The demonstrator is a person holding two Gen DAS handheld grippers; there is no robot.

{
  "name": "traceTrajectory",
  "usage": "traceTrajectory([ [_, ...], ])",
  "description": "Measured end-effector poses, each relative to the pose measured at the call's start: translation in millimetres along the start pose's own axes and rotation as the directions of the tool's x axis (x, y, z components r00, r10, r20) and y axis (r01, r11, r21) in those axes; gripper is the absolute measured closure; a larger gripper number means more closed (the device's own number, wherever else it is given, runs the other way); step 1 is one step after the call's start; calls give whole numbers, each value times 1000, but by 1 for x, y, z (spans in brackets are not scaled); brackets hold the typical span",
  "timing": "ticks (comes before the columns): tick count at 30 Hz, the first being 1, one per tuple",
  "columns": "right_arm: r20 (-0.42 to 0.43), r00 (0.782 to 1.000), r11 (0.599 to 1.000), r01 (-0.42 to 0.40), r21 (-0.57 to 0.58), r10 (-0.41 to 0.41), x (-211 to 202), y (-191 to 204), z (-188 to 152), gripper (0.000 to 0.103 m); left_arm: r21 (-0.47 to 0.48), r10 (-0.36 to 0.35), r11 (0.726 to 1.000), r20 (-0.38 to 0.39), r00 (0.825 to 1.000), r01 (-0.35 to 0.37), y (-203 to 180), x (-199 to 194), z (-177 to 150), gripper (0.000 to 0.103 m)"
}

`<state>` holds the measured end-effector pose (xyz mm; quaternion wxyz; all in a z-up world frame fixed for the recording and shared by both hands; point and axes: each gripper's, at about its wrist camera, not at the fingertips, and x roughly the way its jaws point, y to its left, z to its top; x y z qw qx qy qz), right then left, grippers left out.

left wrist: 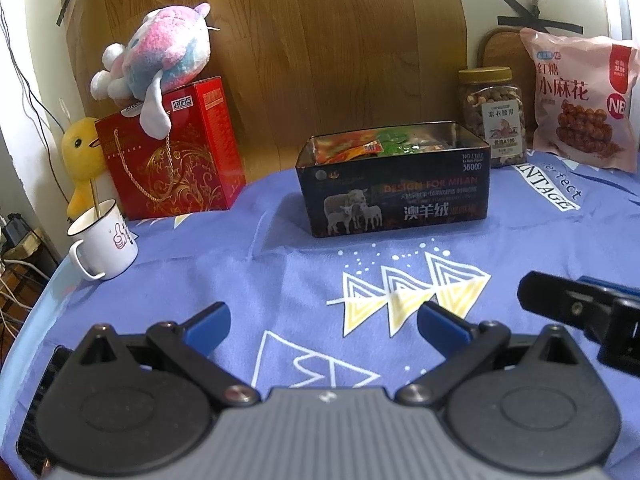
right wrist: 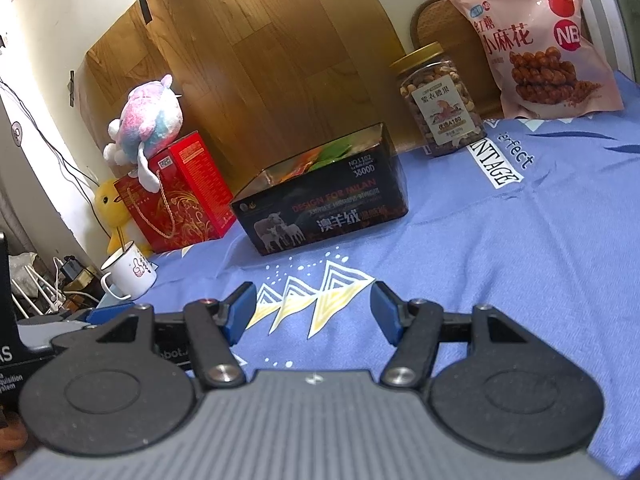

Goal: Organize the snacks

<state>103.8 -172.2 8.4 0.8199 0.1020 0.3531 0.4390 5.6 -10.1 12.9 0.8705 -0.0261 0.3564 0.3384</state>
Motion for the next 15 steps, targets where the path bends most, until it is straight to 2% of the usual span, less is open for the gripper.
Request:
traceTrajectory([
  [15,-4,1000,1000,-2,3,2,1,-1,-3,37,32,39,999,-10,999,-39,-6,3,-2,0],
])
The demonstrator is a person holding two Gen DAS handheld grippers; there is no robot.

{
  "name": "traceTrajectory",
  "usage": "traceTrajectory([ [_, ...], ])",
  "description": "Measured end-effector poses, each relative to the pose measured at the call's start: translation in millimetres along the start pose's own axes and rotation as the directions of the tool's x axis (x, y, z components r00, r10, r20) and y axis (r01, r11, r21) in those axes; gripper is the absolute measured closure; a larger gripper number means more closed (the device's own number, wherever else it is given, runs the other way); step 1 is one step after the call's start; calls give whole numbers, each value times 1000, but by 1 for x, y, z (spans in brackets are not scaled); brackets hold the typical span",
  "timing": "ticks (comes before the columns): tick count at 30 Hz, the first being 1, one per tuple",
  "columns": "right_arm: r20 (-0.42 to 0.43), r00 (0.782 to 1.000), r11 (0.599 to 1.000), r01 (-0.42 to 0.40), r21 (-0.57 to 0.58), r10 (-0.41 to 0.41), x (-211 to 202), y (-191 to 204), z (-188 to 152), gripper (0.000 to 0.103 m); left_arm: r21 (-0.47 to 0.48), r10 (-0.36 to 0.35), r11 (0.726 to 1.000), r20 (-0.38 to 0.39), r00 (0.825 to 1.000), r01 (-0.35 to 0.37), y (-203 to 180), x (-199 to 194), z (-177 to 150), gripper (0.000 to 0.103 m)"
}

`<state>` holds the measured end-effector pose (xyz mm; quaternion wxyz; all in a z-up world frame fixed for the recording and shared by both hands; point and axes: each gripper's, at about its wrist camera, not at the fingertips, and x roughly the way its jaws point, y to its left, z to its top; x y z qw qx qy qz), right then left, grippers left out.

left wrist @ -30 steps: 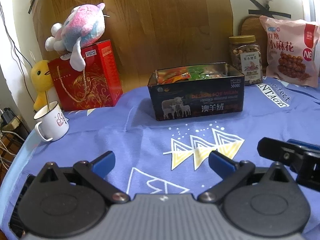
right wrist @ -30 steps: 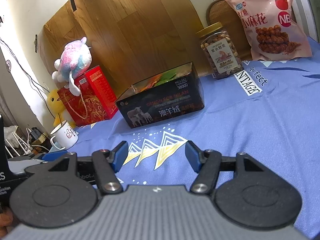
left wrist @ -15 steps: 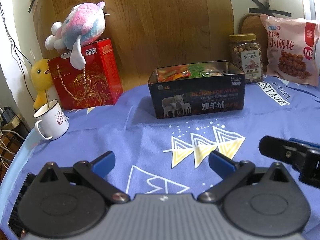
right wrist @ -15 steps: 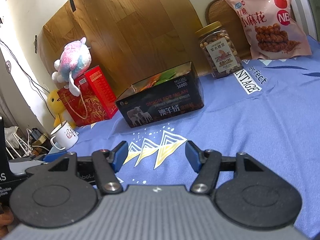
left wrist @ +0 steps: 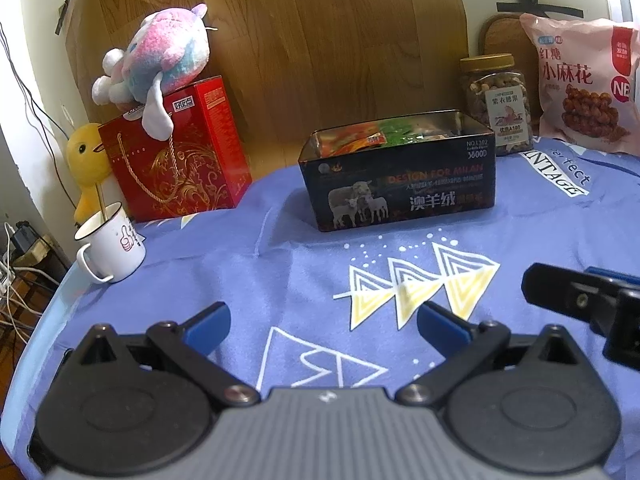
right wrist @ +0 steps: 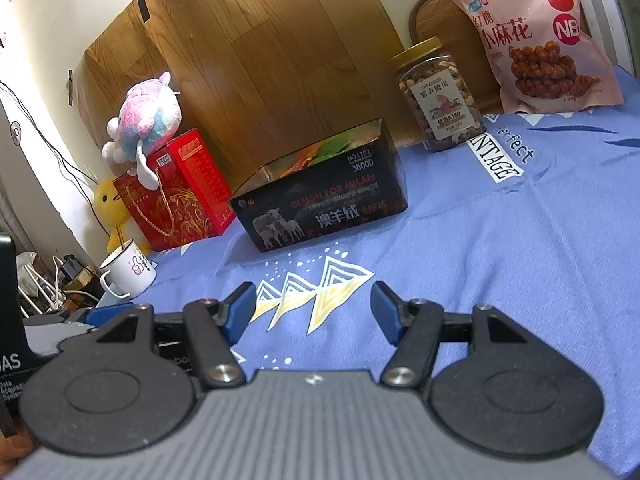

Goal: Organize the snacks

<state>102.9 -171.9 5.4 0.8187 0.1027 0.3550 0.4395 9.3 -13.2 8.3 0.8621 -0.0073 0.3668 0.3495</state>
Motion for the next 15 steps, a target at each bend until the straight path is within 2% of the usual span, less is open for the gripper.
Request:
traceTrajectory([
  [15,-3,1000,1000,-2,3,2,1,-1,-1,37,12,8,1000,-10,1000,-8,-3,3,0,0],
])
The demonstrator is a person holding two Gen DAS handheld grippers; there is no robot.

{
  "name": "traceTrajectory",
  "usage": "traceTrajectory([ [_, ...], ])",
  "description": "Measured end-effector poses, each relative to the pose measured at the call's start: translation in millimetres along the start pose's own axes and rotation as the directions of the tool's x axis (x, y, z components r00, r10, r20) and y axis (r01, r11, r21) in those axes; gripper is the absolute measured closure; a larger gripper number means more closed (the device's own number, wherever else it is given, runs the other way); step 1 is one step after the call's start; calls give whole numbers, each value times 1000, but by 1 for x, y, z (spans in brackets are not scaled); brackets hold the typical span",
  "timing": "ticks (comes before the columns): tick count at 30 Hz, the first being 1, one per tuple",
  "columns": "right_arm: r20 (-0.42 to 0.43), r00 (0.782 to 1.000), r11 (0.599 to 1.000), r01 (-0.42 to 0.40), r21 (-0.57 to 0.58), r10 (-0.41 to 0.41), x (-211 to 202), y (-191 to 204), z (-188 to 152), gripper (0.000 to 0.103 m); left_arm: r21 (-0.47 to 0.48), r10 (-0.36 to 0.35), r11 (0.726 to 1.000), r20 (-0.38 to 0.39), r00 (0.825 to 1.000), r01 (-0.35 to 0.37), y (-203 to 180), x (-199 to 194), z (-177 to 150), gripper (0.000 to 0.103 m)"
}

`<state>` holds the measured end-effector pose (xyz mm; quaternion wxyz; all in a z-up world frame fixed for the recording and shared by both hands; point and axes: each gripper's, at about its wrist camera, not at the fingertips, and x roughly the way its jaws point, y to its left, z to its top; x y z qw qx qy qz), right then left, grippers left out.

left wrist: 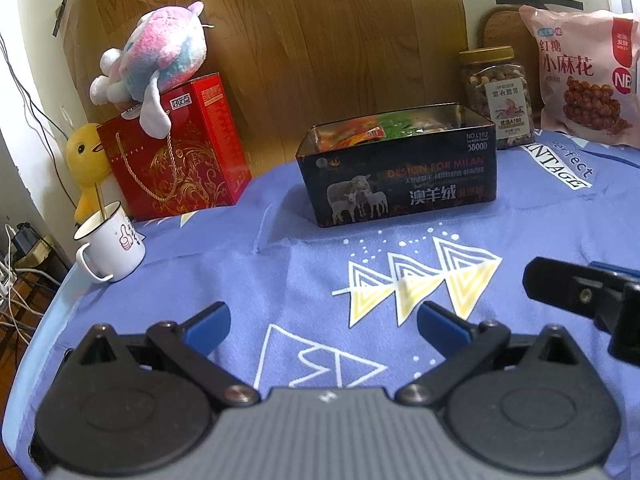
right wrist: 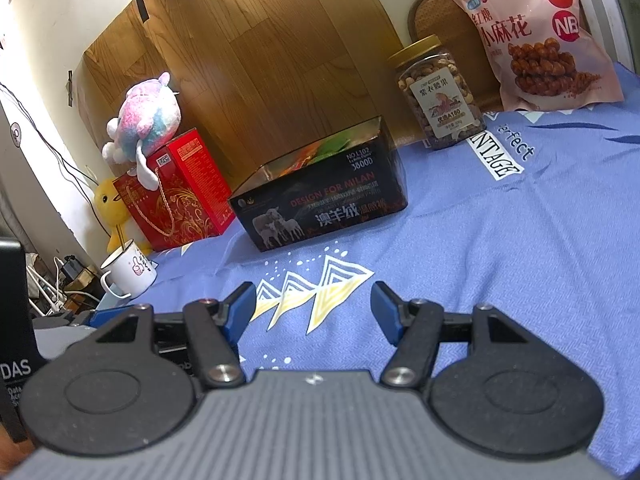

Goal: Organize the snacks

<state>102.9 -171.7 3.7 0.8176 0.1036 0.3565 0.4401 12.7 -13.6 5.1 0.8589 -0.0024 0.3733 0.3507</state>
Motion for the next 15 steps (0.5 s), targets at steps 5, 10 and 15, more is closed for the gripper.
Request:
traceTrajectory([
  [5,-2,1000,1000,-2,0,2,1,0,0,37,2,0,1000,0,1000,0,-1,1,0,0],
  [10,-2,1000,1000,-2,1,2,1,0,0,37,4,-4,1000,-4,1000,4,-1,3,1,0],
  [15,-7,1000,1000,0,4,0,2,-3,2,37,6,-7,1000,-7,1000,7,-3,4,2,0],
])
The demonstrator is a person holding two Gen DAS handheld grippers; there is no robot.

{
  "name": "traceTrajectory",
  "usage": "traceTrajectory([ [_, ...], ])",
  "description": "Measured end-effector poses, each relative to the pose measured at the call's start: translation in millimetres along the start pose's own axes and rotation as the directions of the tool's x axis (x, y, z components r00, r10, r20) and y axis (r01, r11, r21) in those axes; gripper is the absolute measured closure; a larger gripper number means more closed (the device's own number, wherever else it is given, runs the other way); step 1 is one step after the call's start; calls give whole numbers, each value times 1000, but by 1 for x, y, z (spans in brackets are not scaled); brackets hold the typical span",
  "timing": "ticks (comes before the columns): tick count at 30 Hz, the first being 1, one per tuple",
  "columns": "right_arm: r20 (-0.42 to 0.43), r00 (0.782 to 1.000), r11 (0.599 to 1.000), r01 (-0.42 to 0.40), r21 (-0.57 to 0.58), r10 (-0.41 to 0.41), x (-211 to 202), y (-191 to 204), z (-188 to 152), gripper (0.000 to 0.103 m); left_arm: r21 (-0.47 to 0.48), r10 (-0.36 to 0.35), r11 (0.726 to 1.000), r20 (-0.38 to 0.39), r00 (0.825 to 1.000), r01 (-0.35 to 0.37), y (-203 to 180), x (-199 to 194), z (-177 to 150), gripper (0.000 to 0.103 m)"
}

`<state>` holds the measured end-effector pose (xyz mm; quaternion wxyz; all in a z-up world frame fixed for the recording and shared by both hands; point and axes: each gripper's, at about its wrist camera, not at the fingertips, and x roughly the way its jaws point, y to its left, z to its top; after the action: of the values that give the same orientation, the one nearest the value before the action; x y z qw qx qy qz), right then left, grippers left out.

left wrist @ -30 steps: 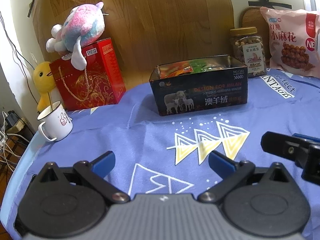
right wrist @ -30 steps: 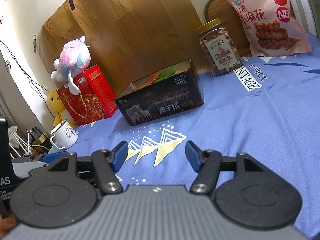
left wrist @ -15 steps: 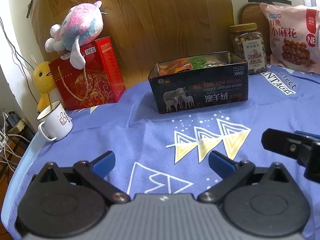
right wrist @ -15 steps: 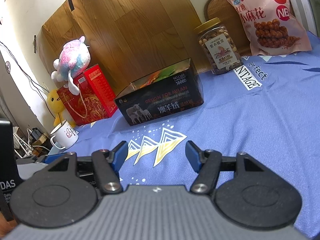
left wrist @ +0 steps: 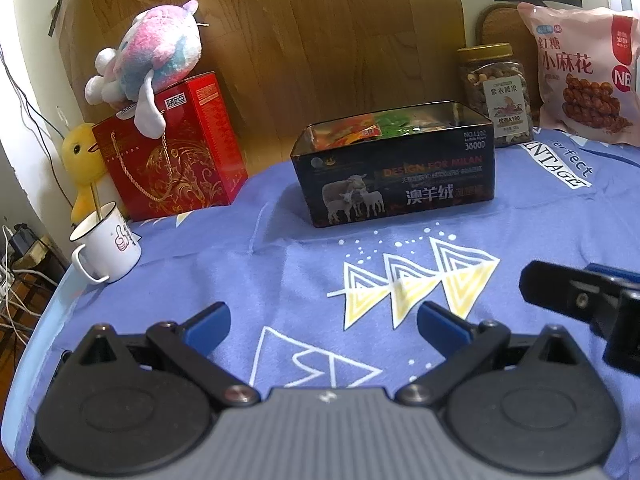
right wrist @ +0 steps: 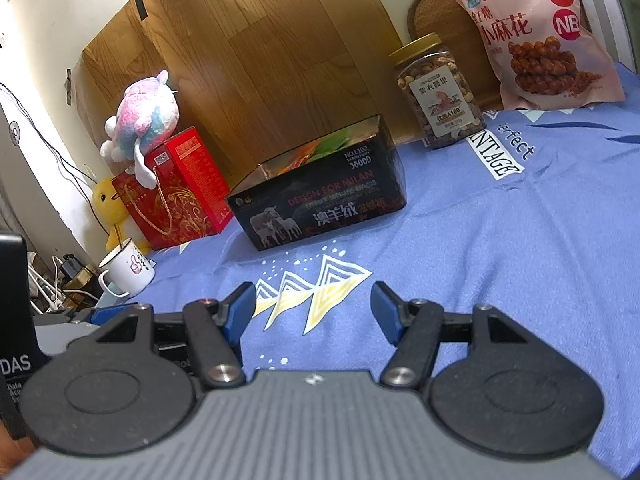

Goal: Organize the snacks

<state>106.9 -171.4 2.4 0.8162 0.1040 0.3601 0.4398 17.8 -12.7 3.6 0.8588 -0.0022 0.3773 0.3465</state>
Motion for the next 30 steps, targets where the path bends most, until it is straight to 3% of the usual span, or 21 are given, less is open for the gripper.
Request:
traceTrajectory([
  [30,-3,1000,1000,26,10,-26,8,-18,6,37,-13,-35,999,-39,999,34,-14,22,8,0],
])
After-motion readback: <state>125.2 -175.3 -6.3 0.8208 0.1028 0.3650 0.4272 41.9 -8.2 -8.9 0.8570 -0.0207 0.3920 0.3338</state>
